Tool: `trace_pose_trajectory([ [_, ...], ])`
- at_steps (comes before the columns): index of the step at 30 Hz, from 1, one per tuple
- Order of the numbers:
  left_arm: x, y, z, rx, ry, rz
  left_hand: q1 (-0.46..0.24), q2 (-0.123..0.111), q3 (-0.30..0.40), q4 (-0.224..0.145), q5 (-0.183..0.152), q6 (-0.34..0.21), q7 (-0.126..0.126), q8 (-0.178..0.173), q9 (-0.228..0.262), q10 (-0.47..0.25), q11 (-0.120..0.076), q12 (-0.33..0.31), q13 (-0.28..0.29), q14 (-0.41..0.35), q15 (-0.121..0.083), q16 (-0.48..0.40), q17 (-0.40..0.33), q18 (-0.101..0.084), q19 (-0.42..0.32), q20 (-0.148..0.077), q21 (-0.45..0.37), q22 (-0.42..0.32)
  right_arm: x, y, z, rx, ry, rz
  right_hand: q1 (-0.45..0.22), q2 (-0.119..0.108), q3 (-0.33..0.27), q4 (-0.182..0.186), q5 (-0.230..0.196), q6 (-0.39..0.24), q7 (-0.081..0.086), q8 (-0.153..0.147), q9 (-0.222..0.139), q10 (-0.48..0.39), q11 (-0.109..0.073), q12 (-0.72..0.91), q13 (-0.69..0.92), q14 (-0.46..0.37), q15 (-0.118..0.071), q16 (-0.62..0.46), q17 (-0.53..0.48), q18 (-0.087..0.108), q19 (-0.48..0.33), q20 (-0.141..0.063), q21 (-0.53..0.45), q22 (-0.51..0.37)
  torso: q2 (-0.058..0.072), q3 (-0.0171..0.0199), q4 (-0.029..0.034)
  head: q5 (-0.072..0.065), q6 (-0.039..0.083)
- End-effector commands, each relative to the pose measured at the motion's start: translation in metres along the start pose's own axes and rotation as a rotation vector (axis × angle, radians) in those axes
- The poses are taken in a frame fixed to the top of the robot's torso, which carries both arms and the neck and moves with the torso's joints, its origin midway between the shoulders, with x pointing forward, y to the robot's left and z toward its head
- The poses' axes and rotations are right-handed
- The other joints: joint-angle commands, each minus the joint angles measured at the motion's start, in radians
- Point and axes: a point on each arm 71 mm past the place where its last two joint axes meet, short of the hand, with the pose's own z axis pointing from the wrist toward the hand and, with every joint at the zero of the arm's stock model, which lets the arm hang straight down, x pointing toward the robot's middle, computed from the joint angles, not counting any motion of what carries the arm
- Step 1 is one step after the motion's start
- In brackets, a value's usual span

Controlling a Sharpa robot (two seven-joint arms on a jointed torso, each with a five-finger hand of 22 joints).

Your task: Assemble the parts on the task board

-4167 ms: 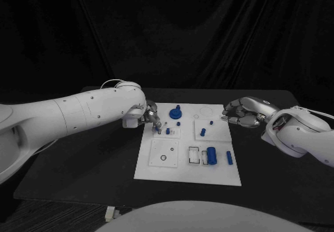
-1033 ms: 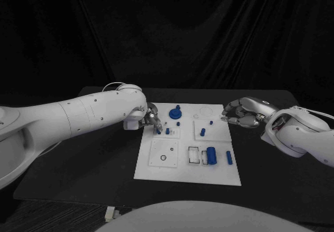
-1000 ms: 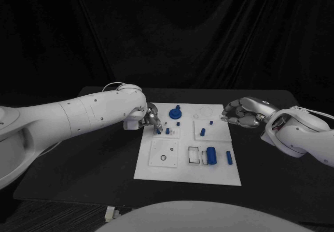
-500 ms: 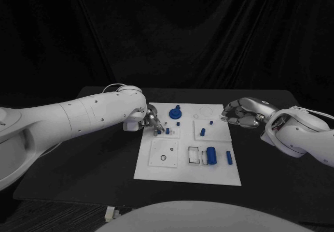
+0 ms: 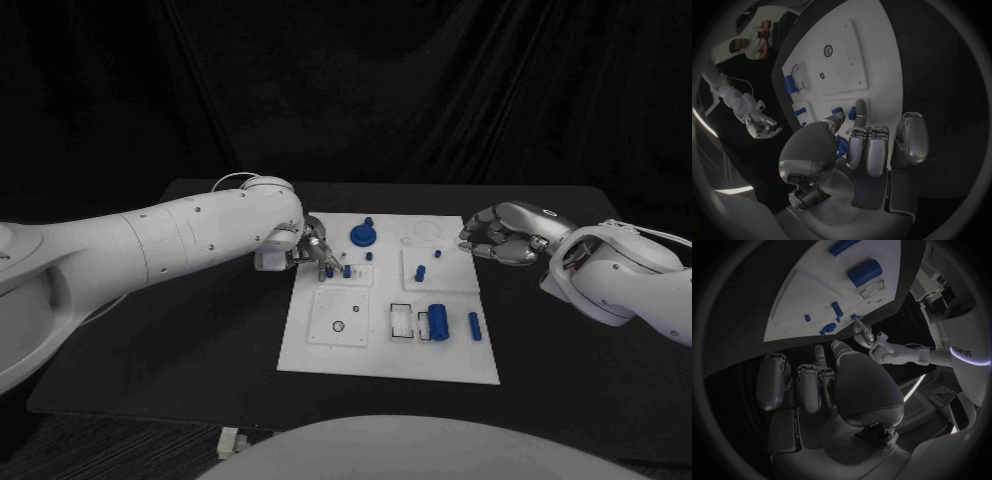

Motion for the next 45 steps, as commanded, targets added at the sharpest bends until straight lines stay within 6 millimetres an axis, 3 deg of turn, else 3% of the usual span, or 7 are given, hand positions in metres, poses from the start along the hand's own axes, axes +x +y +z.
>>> trace_pose_trajectory([
  [1,0.004,0.004,0.002,0.000,0.005,-0.002,-0.003,-0.007,-0.009,0.000,0.001,-0.011,-0.001,-0.007,-0.002,0.105,0.007,0.003,0.261,0.102,0.007,0.003,0.263,0.013,-0.008,0.002,-0.004,0.175,0.002,-0.001,-0.001,0.016,0.008,0.000,0.010,0.000,0.002,-0.006,0.007,0.010,0.000,-0.005,-0.002,0.104,0.007,0.003,0.263,0.079,0.008,-0.004,0.158,0.014,0.004,0.009,-0.005,0.182,0.000,0.0002,-0.0003,-0.001,0.000],
  [31,-0.055,-0.010,-0.061,0.627,-0.488,-0.141,-0.016,-0.012,-0.329,0.131,-0.089,-0.110,0.013,0.101,0.082,0.067,0.021,-0.024,0.233,0.102,0.020,0.003,0.263,0.010,-0.017,0.009,0.003,0.176,-0.001,-0.003,-0.004,0.002,-0.015,-0.001,0.021,0.000,0.012,-0.014,0.039,0.016,-0.002,-0.007,-0.003,0.104,0.004,0.003,0.263,0.080,0.007,-0.004,0.159,0.014,0.005,0.008,-0.005,0.182,-0.001,0.0010,-0.0007,-0.013,0.000],
  [34,-0.055,-0.014,-0.061,0.693,-0.540,-0.060,0.269,0.023,-0.246,0.023,0.074,-0.139,0.022,0.060,0.021,-0.239,0.032,-0.247,0.031,-0.051,0.039,-0.064,0.146,0.022,-0.082,0.025,-0.056,0.158,-0.001,-0.003,-0.004,0.000,-0.017,0.000,0.021,0.000,0.012,-0.014,0.039,0.016,-0.002,-0.007,-0.003,0.104,0.004,0.003,0.263,0.080,0.007,-0.004,0.159,0.014,0.005,0.008,-0.005,0.182,-0.002,0.0008,0.0001,-0.015,0.000],
  [37,-0.048,-0.019,-0.056,0.716,-0.612,0.138,0.446,-0.020,-0.096,-0.028,0.049,-0.153,0.049,-0.019,-0.099,-0.736,0.065,-0.800,-0.370,-0.246,0.054,-0.216,-0.060,0.009,-0.034,0.040,0.009,0.177,-0.001,-0.001,-0.004,-0.009,-0.021,0.000,0.022,-0.001,0.013,-0.015,0.041,0.016,-0.002,-0.007,-0.003,0.104,0.004,0.003,0.263,0.080,0.007,-0.003,0.160,0.014,0.005,0.008,-0.003,0.182,-0.001,0.0009,-0.0007,-0.013,0.000],
  [39,-0.042,-0.022,-0.050,0.713,-0.651,0.295,0.471,-0.079,-0.053,-0.018,-0.015,-0.209,0.007,-0.093,-0.174,-0.812,0.105,-1.034,-0.558,-0.218,0.089,-0.220,-0.073,0.004,-0.018,0.061,0.025,0.181,-0.001,0.000,-0.004,-0.020,-0.028,0.001,0.023,0.000,0.014,-0.016,0.042,0.018,-0.003,-0.007,-0.003,0.104,0.004,0.003,0.263,0.080,0.007,-0.003,0.160,0.012,0.009,0.008,0.007,0.185,-0.001,0.0008,-0.0001,-0.013,0.000],
  [41,-0.033,-0.026,-0.042,0.704,-0.678,0.464,0.500,-0.123,-0.047,-0.023,-0.055,-0.250,-0.063,-0.106,-0.304,-0.818,0.061,-1.209,-0.756,-0.168,0.036,-0.231,-0.095,0.007,0.004,0.035,0.030,0.182,-0.002,0.003,-0.005,-0.037,-0.039,0.003,0.023,0.000,0.014,-0.016,0.043,0.019,-0.003,-0.006,-0.003,0.104,0.003,0.003,0.263,0.080,0.006,-0.003,0.160,0.012,0.008,0.008,0.006,0.185,0.000,-0.0002,-0.0005,-0.017,0.000],
  [45,-0.023,-0.031,-0.031,0.693,-0.682,0.612,0.510,-0.137,-0.082,-0.033,-0.053,-0.248,-0.109,-0.107,-0.416,-0.813,0.032,-1.286,-0.886,-0.155,0.016,-0.258,-0.143,0.011,0.009,0.011,0.002,0.172,-0.003,0.006,-0.006,-0.058,-0.054,0.006,0.023,0.000,0.014,-0.016,0.044,0.020,-0.003,-0.006,-0.003,0.104,0.003,0.003,0.263,0.080,0.006,-0.003,0.160,0.012,0.009,0.008,0.007,0.185,0.003,-0.0006,-0.0002,-0.020,0.000],
])
